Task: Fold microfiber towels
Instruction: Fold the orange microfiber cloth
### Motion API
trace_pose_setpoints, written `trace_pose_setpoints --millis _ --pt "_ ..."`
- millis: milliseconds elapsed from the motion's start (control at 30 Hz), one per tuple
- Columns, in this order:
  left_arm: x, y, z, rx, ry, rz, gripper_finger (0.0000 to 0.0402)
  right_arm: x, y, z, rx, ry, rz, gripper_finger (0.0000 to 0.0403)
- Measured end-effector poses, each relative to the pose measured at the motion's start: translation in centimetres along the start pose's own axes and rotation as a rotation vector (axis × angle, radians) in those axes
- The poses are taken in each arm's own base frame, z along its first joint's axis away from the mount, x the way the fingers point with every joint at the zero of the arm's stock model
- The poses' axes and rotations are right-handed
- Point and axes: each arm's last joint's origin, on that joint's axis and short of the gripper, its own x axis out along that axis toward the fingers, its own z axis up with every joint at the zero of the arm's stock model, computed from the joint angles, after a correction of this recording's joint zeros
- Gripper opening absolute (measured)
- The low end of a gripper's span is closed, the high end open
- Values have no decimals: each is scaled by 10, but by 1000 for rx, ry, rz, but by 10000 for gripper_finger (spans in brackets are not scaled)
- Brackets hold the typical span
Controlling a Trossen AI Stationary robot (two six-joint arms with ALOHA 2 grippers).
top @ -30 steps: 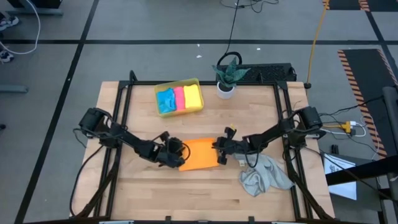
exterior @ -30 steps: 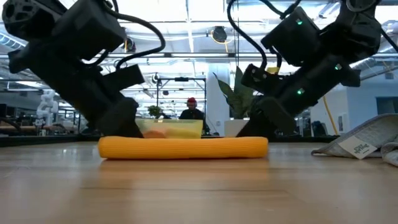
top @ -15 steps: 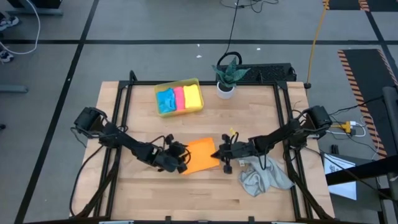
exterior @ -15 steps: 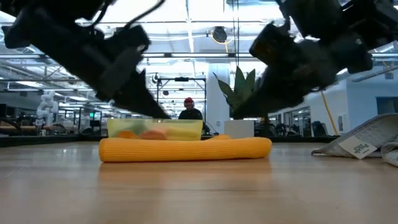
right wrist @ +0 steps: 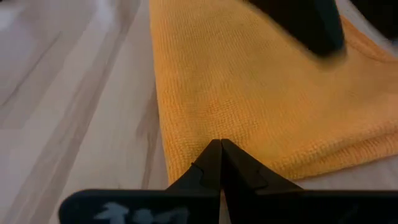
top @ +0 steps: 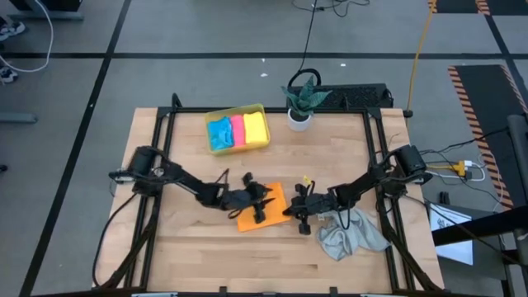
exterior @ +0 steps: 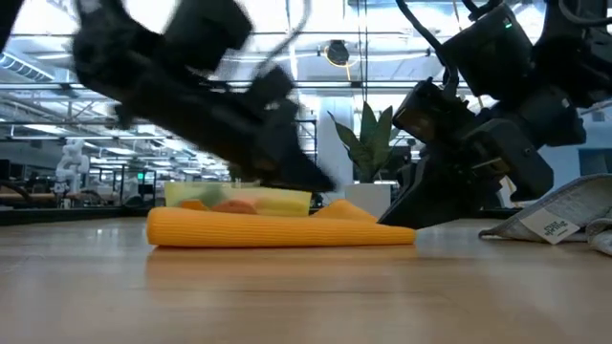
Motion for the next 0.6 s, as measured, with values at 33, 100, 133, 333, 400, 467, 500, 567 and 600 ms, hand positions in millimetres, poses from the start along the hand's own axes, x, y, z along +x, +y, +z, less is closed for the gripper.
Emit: trace_pose_setpoints --millis 33,100,133,333,400,467,500,567,600 --pt "7 1 1 -7 -2 -20 163 0 0 0 -10 -5 3 0" --pt "14 6 -1 -2 27 -4 163 0 0 1 -22 -13 5 0" --pt "21 6 0 -6 22 1 163 0 1 1 -23 -15 7 0" --pt "33 22 -9 -30 69 79 163 -3 3 1 -33 -17 40 0" --pt "35 28 -12 -47 93 110 163 -3 5 -1 -36 -7 43 0" --pt "37 32 -14 -72 108 130 163 -3 7 -1 -45 -7 44 0" --pt "37 33 -14 -76 108 132 163 -3 9 -1 -51 -7 43 0" --pt "37 33 -14 -75 111 133 163 -6 12 0 -60 -12 47 0" --pt "37 32 -14 -72 111 132 163 -9 14 2 -64 -16 54 0"
